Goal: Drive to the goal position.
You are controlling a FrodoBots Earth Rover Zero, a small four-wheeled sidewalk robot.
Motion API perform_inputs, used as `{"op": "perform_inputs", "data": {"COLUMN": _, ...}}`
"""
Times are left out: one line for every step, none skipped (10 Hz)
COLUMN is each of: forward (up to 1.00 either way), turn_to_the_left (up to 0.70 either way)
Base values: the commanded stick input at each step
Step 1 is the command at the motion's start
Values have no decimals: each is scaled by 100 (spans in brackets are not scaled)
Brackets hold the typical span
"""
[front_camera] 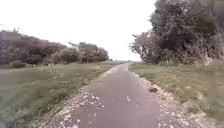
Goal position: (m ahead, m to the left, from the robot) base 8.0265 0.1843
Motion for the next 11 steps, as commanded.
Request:
{"op": "perform_inputs", "data": {"forward": 100, "turn_to_the_left": -36}}
{"op": "perform_inputs", "data": {"forward": 100, "turn_to_the_left": -11}}
{"op": "perform_inputs", "data": {"forward": 100, "turn_to_the_left": -1}}
{"op": "perform_inputs", "data": {"forward": 100, "turn_to_the_left": -1}}
{"op": "perform_inputs", "data": {"forward": 100, "turn_to_the_left": -1}}
{"op": "perform_inputs", "data": {"forward": 100, "turn_to_the_left": -1}}
{"op": "perform_inputs", "data": {"forward": 100, "turn_to_the_left": -1}}
{"op": "perform_inputs", "data": {"forward": 100, "turn_to_the_left": -1}}
{"op": "perform_inputs", "data": {"forward": 100, "turn_to_the_left": -1}}
{"op": "perform_inputs", "data": {"forward": 100, "turn_to_the_left": -1}}
{"op": "perform_inputs", "data": {"forward": 100, "turn_to_the_left": -1}}
